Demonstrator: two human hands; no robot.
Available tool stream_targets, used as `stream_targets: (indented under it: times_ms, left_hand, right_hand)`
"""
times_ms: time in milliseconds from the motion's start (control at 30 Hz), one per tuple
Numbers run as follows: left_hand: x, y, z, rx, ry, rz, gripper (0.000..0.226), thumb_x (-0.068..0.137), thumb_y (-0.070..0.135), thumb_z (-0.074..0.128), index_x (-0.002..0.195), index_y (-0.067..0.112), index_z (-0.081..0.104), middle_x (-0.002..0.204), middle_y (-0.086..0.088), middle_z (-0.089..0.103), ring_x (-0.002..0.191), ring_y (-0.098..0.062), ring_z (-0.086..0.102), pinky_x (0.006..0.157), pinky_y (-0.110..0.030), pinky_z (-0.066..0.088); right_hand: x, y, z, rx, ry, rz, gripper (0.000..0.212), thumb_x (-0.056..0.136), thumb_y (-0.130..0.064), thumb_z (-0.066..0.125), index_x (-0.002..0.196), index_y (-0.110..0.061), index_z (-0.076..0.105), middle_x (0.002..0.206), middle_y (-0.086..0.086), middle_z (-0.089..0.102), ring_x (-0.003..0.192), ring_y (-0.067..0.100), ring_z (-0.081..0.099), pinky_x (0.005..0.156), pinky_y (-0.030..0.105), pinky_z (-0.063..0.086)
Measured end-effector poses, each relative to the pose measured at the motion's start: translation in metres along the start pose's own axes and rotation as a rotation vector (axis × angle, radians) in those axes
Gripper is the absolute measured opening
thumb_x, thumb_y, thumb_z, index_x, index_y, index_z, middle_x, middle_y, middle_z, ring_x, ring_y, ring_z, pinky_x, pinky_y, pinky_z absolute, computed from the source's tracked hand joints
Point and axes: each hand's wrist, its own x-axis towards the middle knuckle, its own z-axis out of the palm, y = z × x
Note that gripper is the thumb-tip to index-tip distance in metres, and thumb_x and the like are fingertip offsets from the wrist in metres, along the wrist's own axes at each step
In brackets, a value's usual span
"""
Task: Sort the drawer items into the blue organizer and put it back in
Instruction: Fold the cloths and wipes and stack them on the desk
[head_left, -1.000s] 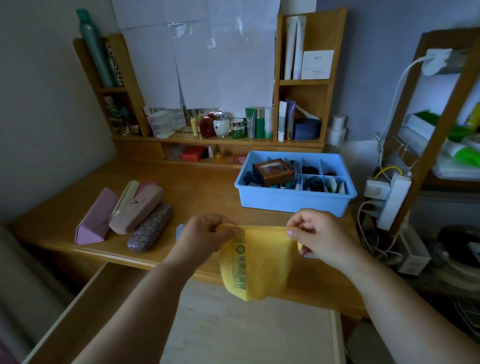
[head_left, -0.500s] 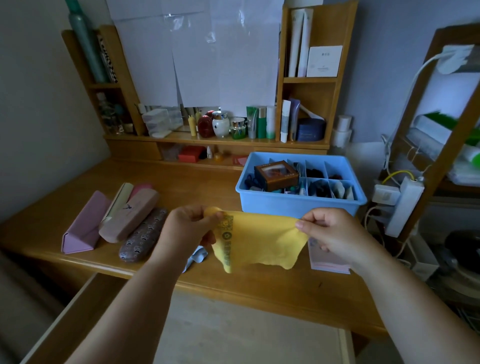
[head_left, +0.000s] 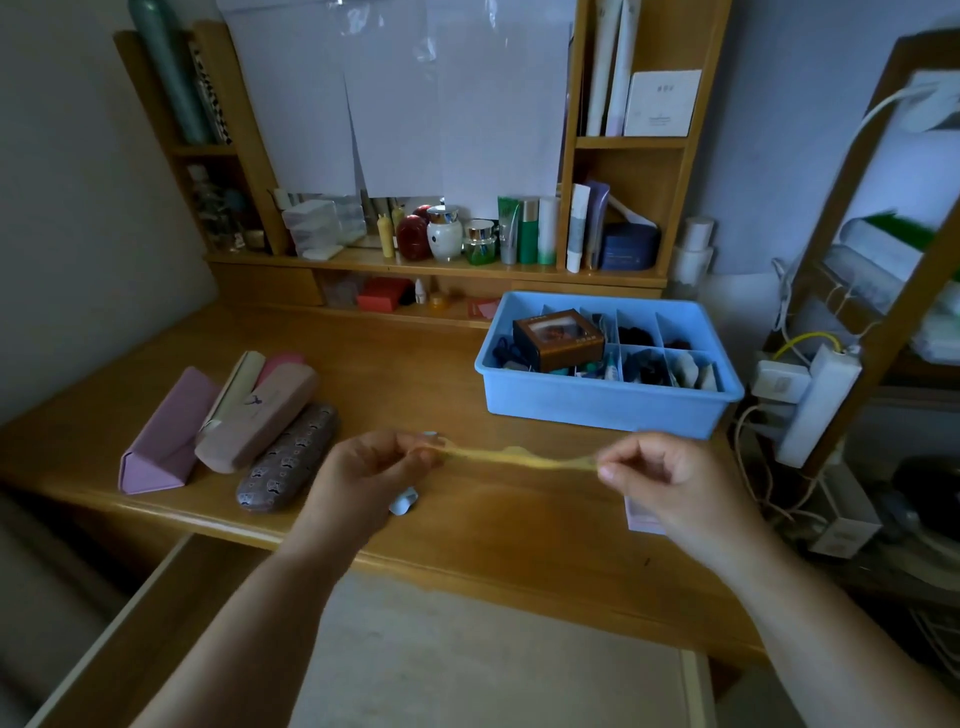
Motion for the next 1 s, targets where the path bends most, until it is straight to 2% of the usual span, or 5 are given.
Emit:
stream_targets:
  times_ms: [67,233,567,867,1000]
  left_hand:
    - [-0.014,-0.020,-0.002,0.038,-0.086,-0.043,0.008,0.085,0.007,0.065,0.081,0.006,0.072,0.093,0.002,0.074,0.087,-0.015,0.066,0.073,-0.016,0.051]
    - [-0.034,-0.062,-0.010,0.349,-0.277,-0.136,0.008,0.083,0.014,0.071,0.078,0.018,0.075,0.093,0.006,0.074,0.087,-0.021,0.067,0.084,-0.033,0.052]
    - [-0.002,-0.061,0.009,0.532,0.036,0.055,0.026,0.084,0.018,0.067,0.060,0.020,0.059,0.046,0.009,0.050,0.045,-0.003,0.045,0.047,-0.015,0.034]
    - [0.017,-0.072,0.029,0.827,0.071,0.082,0.035,0.089,0.022,0.057,0.059,0.022,0.039,0.055,0.007,0.043,0.054,-0.008,0.042,0.047,-0.023,0.027]
    - [0.011,-0.066,0.033,0.945,0.061,0.077,0.014,0.091,0.023,0.054,0.104,0.019,0.055,0.099,0.001,0.057,0.084,-0.023,0.059,0.064,-0.029,0.041]
  right_hand:
    - [-0.019,0.014,0.008,-0.099,-0.101,0.004,0.015,0.080,-0.024,0.072,0.080,-0.039,0.070,0.086,-0.025,0.069,0.080,-0.010,0.062,0.072,0.009,0.048]
    - [-0.046,0.041,0.025,-0.240,-0.320,0.103,0.017,0.081,-0.020,0.072,0.069,-0.032,0.066,0.070,-0.012,0.067,0.062,-0.001,0.056,0.060,0.024,0.044]
    - [-0.005,0.027,0.040,-0.531,0.070,0.000,0.008,0.089,-0.027,0.062,0.082,-0.026,0.066,0.069,-0.011,0.064,0.066,0.005,0.057,0.054,0.020,0.041]
    - [0.017,0.036,0.060,-0.912,0.075,-0.002,0.016,0.095,-0.031,0.049,0.088,-0.027,0.063,0.080,-0.006,0.065,0.066,0.012,0.052,0.051,0.022,0.032]
    - [0.011,0.033,0.063,-0.944,0.108,-0.133,0.011,0.084,-0.019,0.067,0.094,-0.017,0.066,0.090,0.001,0.065,0.080,0.022,0.062,0.055,0.029,0.044]
